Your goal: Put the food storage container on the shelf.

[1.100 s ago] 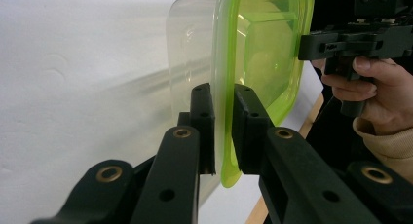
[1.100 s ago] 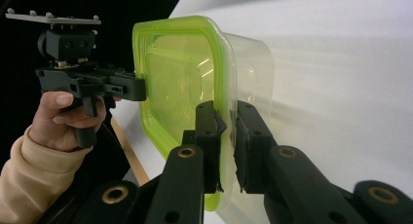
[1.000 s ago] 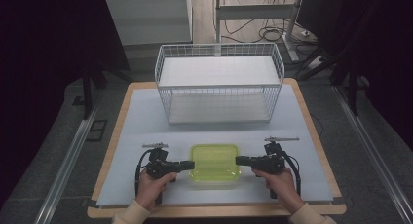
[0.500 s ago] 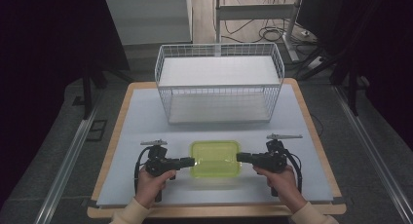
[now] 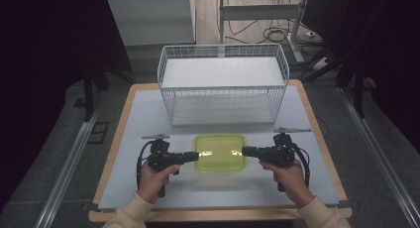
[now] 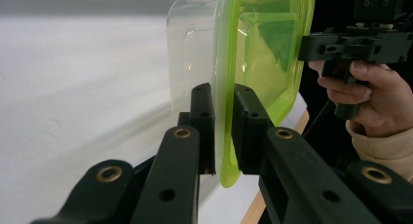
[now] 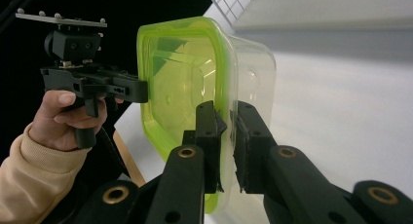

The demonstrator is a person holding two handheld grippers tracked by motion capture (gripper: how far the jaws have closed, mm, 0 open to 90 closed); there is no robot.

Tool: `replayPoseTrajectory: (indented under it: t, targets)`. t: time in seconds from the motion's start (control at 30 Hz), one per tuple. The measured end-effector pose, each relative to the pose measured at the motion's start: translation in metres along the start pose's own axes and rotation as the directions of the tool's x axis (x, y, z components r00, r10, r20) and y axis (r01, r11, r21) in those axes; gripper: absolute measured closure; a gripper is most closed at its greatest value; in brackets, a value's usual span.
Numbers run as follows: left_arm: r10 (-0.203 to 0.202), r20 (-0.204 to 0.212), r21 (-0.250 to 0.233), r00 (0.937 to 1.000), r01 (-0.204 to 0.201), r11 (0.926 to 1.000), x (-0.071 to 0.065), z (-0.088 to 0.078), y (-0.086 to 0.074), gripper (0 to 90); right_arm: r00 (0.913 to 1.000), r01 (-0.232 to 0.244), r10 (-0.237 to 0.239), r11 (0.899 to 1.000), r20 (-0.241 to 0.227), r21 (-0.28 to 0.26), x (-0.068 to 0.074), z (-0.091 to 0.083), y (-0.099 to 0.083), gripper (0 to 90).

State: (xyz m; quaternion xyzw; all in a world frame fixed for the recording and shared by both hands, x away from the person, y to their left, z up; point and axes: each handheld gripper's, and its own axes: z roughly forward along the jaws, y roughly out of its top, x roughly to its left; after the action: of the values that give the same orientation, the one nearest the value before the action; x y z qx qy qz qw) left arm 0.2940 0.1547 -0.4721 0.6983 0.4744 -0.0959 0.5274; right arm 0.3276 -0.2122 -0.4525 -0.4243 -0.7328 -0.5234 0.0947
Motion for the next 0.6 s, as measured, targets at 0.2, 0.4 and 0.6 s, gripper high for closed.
replayPoseTrajectory:
  t: [0.2, 0.4, 0.6]
  targets:
    - [0.014, -0.005, -0.02, 0.9999, -0.014, 0.9997, -0.008, -0.007, 0.02, 81.0, 0.9995, 0.031, -0.031, 0.999, 0.005, -0.015, 0.009, -0.005, 0.022, 82.1]
    - [0.043, -0.02, -0.027, 0.9989, -0.043, 0.9987, -0.015, -0.011, 0.041, 81.0, 0.9994, 0.034, -0.034, 0.999, 0.005, -0.028, 0.013, -0.01, 0.04, 82.1]
    - [0.058, -0.027, -0.031, 0.9979, -0.059, 0.9978, -0.021, -0.012, 0.054, 81.0, 0.9994, 0.035, -0.035, 0.999, 0.009, -0.042, 0.015, -0.015, 0.055, 82.1]
